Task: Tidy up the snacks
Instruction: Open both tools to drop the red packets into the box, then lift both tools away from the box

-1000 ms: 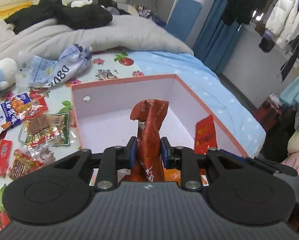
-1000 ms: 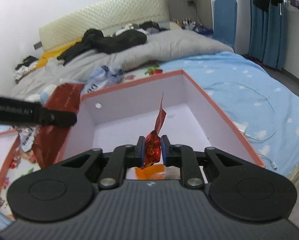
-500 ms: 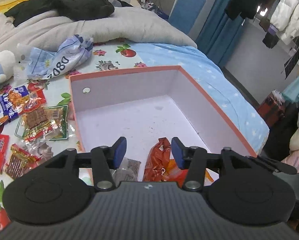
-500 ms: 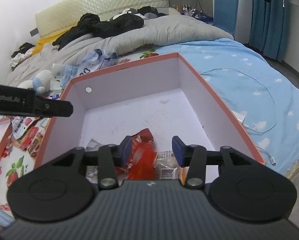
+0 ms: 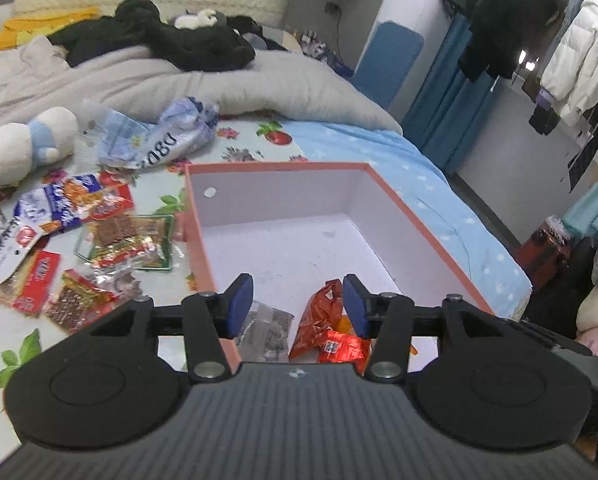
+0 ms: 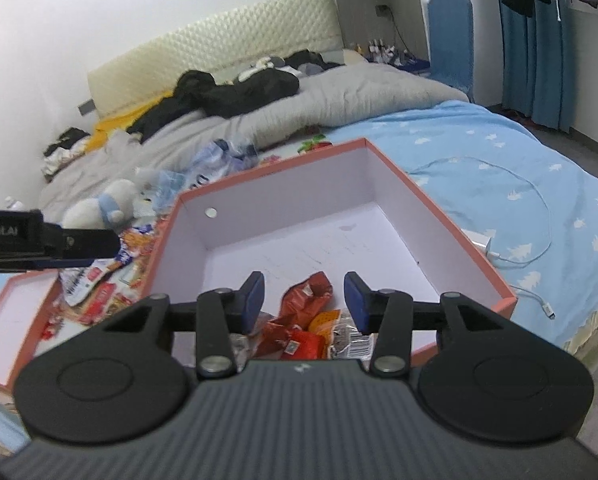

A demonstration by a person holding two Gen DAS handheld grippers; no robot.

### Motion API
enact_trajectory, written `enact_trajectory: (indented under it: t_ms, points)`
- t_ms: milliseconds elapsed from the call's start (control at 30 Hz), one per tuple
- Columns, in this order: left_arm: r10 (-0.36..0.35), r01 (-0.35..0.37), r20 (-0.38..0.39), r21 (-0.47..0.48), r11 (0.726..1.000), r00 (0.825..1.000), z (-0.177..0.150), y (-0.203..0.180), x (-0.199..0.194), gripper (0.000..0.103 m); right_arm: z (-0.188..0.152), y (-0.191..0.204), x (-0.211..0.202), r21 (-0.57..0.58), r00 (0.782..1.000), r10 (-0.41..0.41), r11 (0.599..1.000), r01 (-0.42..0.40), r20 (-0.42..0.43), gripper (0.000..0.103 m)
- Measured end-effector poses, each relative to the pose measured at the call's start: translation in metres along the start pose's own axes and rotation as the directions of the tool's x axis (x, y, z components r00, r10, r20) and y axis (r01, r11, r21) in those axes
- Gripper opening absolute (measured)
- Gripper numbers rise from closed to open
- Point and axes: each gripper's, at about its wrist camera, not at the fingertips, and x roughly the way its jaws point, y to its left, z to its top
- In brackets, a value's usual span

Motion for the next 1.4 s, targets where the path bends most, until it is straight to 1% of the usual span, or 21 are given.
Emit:
enact_trajectory:
  t_ms: [133,233,400,533,633,700,800,900,1000,1100,1167,1300,1367,1400]
  points:
    - [0.010,-0.010,0.024,-0.009,1.000,1.000,-0.013,0.004,-0.021,0.055,-0.005,0.014,-0.015,-0.033,0.999,0.034,0.999,-0.034,0.016,0.047]
    - [0.033,-0.032,0.049,-0.020,0.999,0.998,-0.027,0.008,-0.039,0.055,-0.012,0.028,-0.027,-0.078,0.997,0.072,0.995,-0.070,0.023,0.047]
    - [0.061,-0.058,0.070,-0.040,0.998,0.996,-0.050,0.020,-0.074,0.055,-0.022,0.045,-0.042,-0.081,0.992,0.127,0.989,-0.125,0.019,0.047]
    - [0.090,-0.084,0.089,-0.068,0.994,0.992,-0.069,0.036,-0.104,0.055,-0.030,0.064,-0.049,-0.107,0.986,0.167,0.981,-0.165,0.009,0.047]
    - [0.108,-0.097,0.091,-0.112,0.989,0.990,-0.082,0.051,-0.120,0.055,-0.036,0.079,-0.052,-0.120,0.981,0.195,0.974,-0.194,-0.002,0.047]
    - [0.117,-0.104,0.092,-0.131,0.986,0.989,-0.089,0.059,-0.127,0.055,-0.041,0.089,-0.054,-0.128,0.976,0.216,0.968,-0.215,-0.006,0.047]
    - [0.149,-0.133,0.104,-0.145,0.980,0.983,-0.100,0.072,-0.138,0.055,-0.047,0.103,-0.058,-0.141,0.970,0.242,0.960,-0.241,-0.007,0.047]
    - [0.160,-0.138,0.122,-0.170,0.976,0.980,-0.107,0.085,-0.149,0.055,-0.052,0.116,-0.060,-0.149,0.964,0.265,0.953,-0.263,-0.008,0.047]
    - [0.172,-0.146,0.140,-0.183,0.972,0.975,-0.118,0.098,-0.159,0.055,-0.061,0.128,-0.063,-0.168,0.961,0.276,0.947,-0.274,-0.014,0.047]
    - [0.184,-0.156,0.150,-0.182,0.971,0.971,-0.128,0.108,-0.166,0.055,-0.072,0.137,-0.066,-0.163,0.959,0.282,0.945,-0.285,-0.040,0.047]
    - [0.205,-0.179,0.159,-0.167,0.970,0.966,-0.136,0.112,-0.172,0.055,-0.079,0.142,-0.069,-0.158,0.956,0.288,0.943,-0.292,-0.050,0.047]
    - [0.261,-0.230,0.185,-0.170,0.958,0.948,-0.151,0.123,-0.188,0.055,-0.090,0.150,-0.076,-0.135,0.955,0.286,0.946,-0.294,-0.079,0.047]
    - [0.272,-0.236,0.192,-0.191,0.953,0.943,-0.159,0.129,-0.195,0.055,-0.096,0.153,-0.079,-0.116,0.954,0.286,0.948,-0.296,-0.096,0.047]
    - [0.268,-0.229,0.191,-0.204,0.952,0.944,-0.162,0.133,-0.197,0.055,-0.099,0.156,-0.080,-0.124,0.954,0.282,0.948,-0.294,-0.102,0.047]
